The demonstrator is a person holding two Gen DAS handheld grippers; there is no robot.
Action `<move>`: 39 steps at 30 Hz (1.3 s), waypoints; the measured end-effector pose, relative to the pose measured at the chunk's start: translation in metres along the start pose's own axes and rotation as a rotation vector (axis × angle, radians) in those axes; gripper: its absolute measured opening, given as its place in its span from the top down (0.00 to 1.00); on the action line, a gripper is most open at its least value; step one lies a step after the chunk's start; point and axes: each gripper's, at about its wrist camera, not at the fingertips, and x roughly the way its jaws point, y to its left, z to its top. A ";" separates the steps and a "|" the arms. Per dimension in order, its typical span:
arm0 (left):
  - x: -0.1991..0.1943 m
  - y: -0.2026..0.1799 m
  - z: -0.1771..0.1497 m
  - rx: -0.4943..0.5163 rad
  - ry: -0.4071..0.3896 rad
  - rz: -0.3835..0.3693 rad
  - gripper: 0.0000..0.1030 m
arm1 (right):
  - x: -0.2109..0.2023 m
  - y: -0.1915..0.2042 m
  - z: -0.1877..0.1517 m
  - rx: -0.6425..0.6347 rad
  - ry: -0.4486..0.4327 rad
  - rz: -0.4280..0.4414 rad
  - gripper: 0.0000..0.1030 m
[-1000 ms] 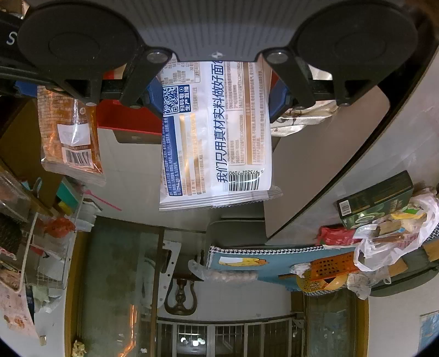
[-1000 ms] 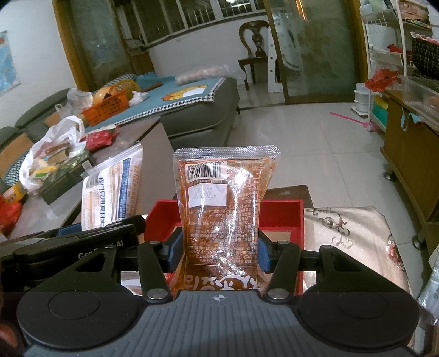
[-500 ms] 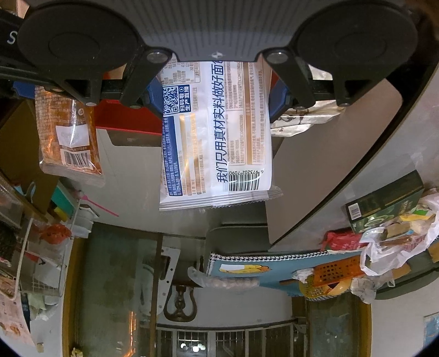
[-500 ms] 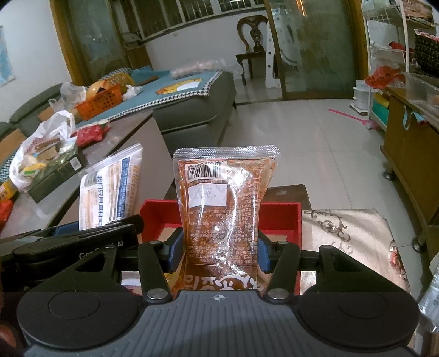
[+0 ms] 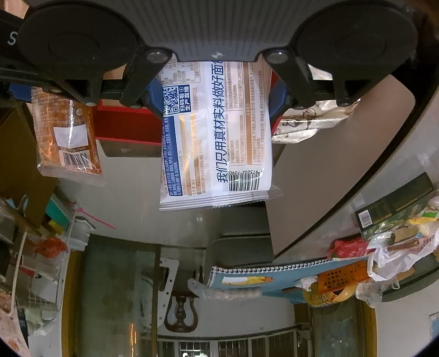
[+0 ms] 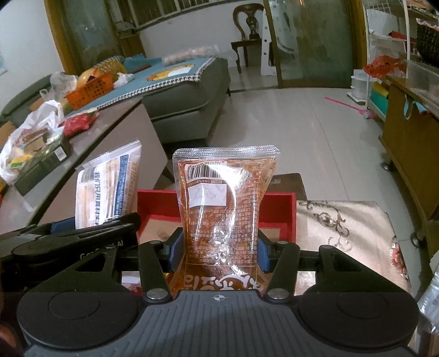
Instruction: Organize snacks
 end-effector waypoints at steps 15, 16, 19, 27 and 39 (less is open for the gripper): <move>0.031 -0.009 -0.009 0.026 0.059 0.025 0.36 | 0.031 -0.008 -0.006 0.018 0.064 -0.011 0.42; 0.032 -0.009 -0.009 0.027 0.062 0.026 0.36 | 0.032 -0.008 -0.006 0.018 0.066 -0.011 0.42; 0.036 -0.010 -0.010 0.034 0.073 0.026 0.36 | 0.036 -0.009 -0.007 0.019 0.074 -0.012 0.42; 0.052 -0.011 -0.016 0.054 0.110 0.037 0.36 | 0.049 -0.012 -0.013 0.026 0.109 -0.016 0.42; 0.072 -0.013 -0.027 0.084 0.164 0.058 0.36 | 0.069 -0.013 -0.021 0.025 0.156 -0.019 0.42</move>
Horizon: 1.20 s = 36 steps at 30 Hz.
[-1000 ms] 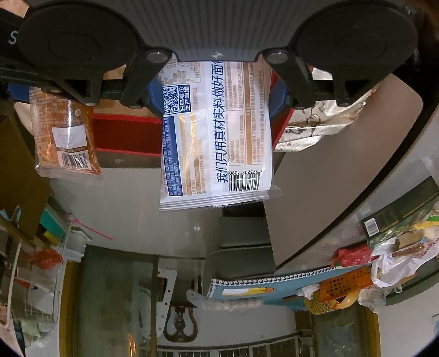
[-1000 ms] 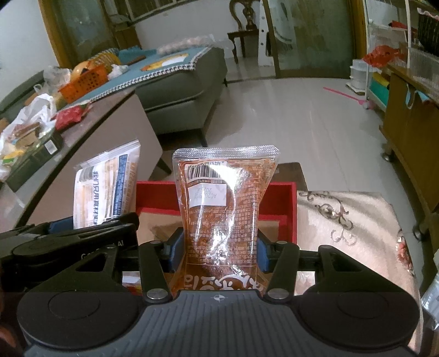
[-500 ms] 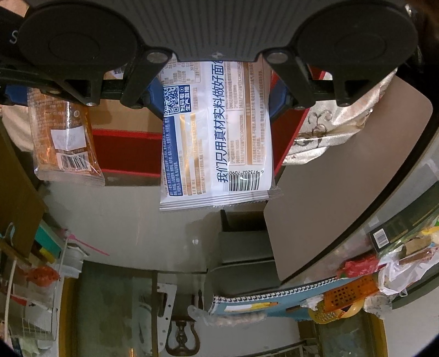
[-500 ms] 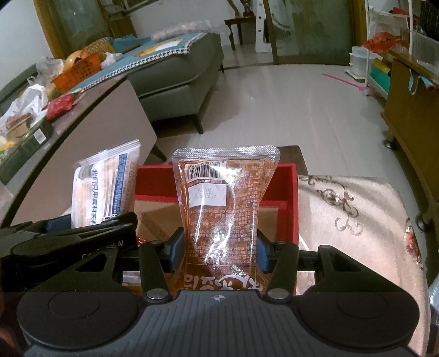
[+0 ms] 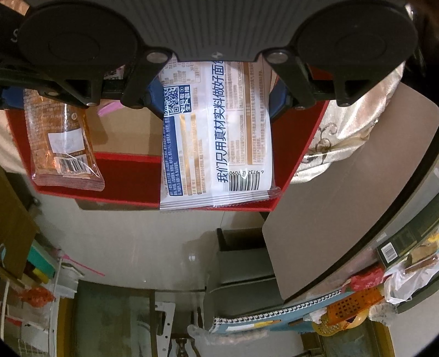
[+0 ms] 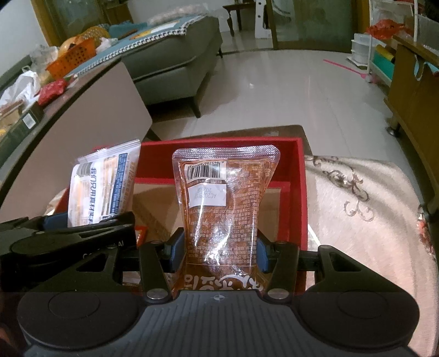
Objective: Organize snacks
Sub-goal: 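Lower both bread packets into the red box and open both tools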
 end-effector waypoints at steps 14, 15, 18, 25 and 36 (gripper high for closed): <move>0.008 0.006 -0.003 -0.003 0.034 0.003 0.36 | 0.009 0.014 -0.001 -0.052 -0.003 -0.033 0.42; 0.008 0.006 -0.004 -0.003 0.034 0.003 0.36 | 0.009 0.014 0.000 -0.052 -0.004 -0.035 0.42; 0.008 0.006 -0.004 0.005 0.036 0.009 0.36 | 0.010 0.017 -0.001 -0.056 0.001 -0.045 0.41; 0.008 0.010 -0.002 -0.010 0.057 0.006 0.34 | 0.013 0.020 0.000 -0.053 -0.003 -0.058 0.38; 0.005 0.019 -0.002 -0.005 0.081 0.001 0.31 | 0.011 0.024 0.003 -0.091 0.000 -0.117 0.26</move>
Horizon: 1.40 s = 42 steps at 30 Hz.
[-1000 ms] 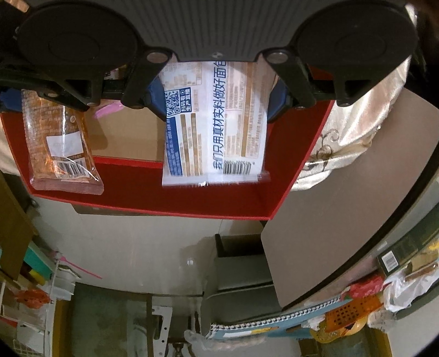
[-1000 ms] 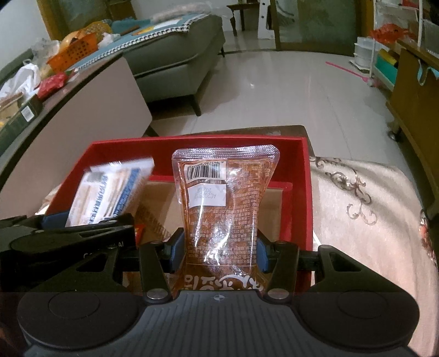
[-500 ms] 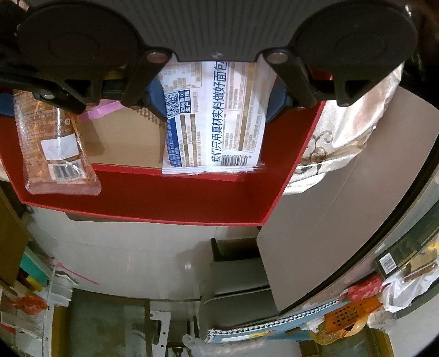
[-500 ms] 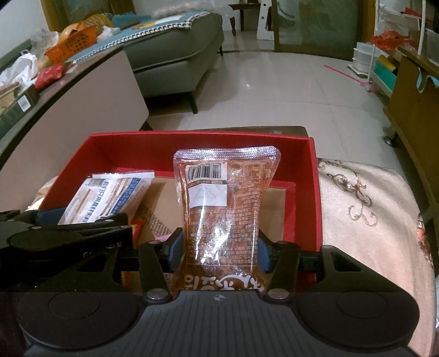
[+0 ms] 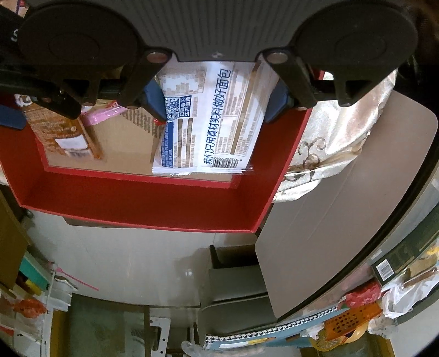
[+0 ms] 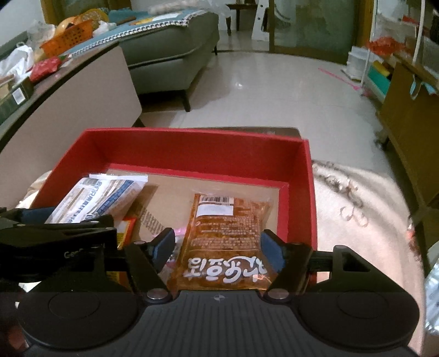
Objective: Organize snacks
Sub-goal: 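Lower both bread packets into the red box and open both tools, then withdraw both tools from the red box toward the snack pile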
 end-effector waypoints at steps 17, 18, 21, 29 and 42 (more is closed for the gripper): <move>-0.031 0.017 -0.006 -0.026 0.008 -0.040 0.28 | -0.034 0.001 0.003 -0.010 -0.029 -0.009 0.15; -0.033 0.019 -0.007 -0.028 0.006 -0.041 0.27 | -0.036 0.001 0.003 -0.010 -0.031 -0.008 0.15; -0.041 0.021 -0.009 -0.032 0.000 -0.044 0.27 | -0.044 0.002 0.001 -0.005 -0.034 -0.003 0.14; -0.063 0.029 -0.020 -0.033 -0.006 -0.071 0.27 | -0.066 0.001 -0.011 0.021 -0.034 0.005 0.14; -0.090 0.040 -0.042 -0.038 0.008 -0.112 0.27 | -0.088 0.003 -0.028 0.040 -0.030 0.018 0.13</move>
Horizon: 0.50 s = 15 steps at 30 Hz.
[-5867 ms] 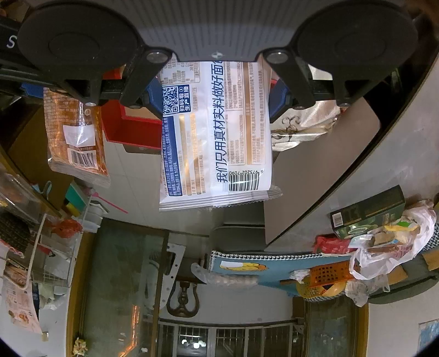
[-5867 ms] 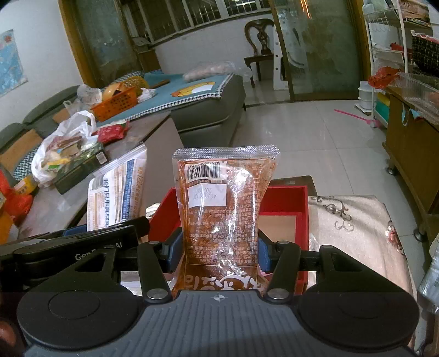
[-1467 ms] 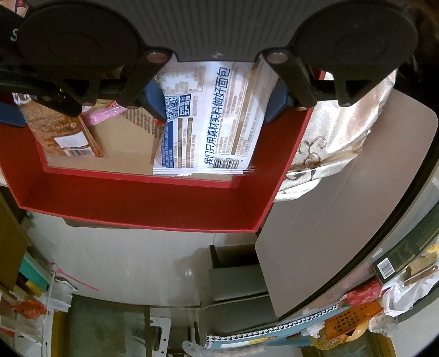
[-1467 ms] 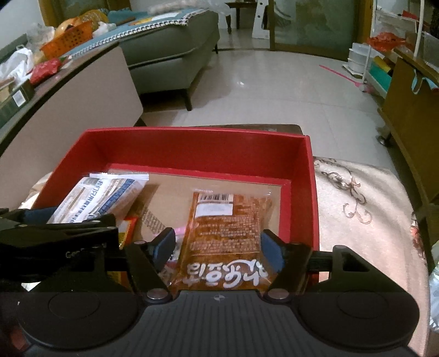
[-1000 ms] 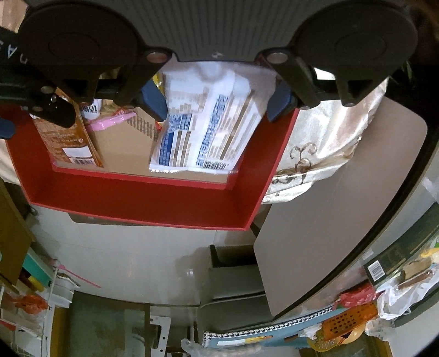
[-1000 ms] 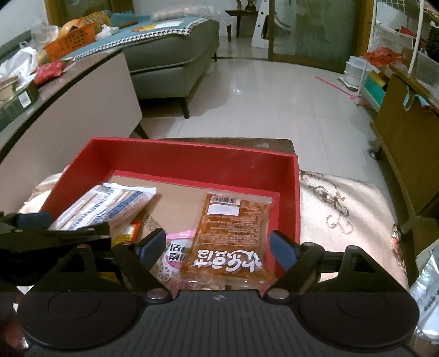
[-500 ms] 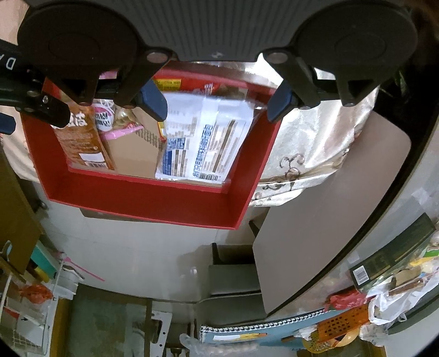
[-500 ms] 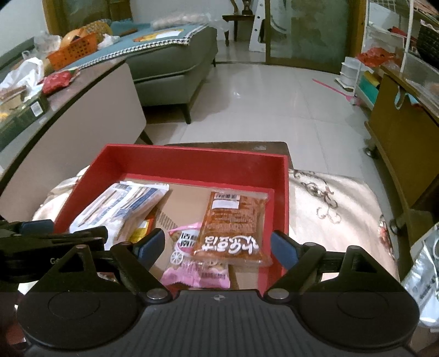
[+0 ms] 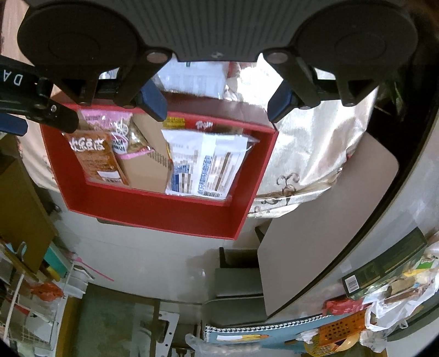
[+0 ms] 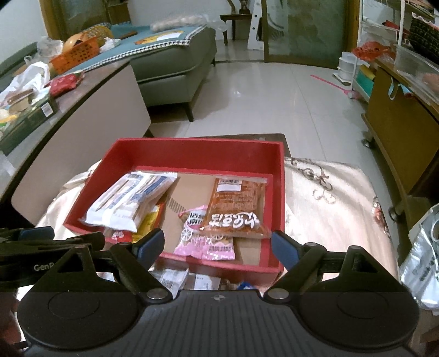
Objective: Organize snacks
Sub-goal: 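Withdraw both tools from the red box toward the snack pile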
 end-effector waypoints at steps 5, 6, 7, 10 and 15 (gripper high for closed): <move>-0.011 0.000 -0.010 0.020 -0.006 -0.008 0.27 | -0.009 0.001 -0.010 0.002 0.007 0.004 0.12; -0.014 0.000 -0.012 0.024 -0.008 -0.011 0.27 | -0.011 0.001 -0.012 0.003 0.008 0.005 0.12; -0.016 0.000 -0.013 0.027 -0.009 -0.013 0.27 | -0.013 0.001 -0.014 0.002 0.009 0.007 0.12; -0.023 0.000 -0.020 0.035 -0.011 -0.021 0.27 | -0.019 0.002 -0.018 0.003 0.007 0.013 0.12; -0.030 0.001 -0.030 0.047 -0.006 -0.022 0.27 | -0.027 0.006 -0.026 0.001 0.008 0.022 0.11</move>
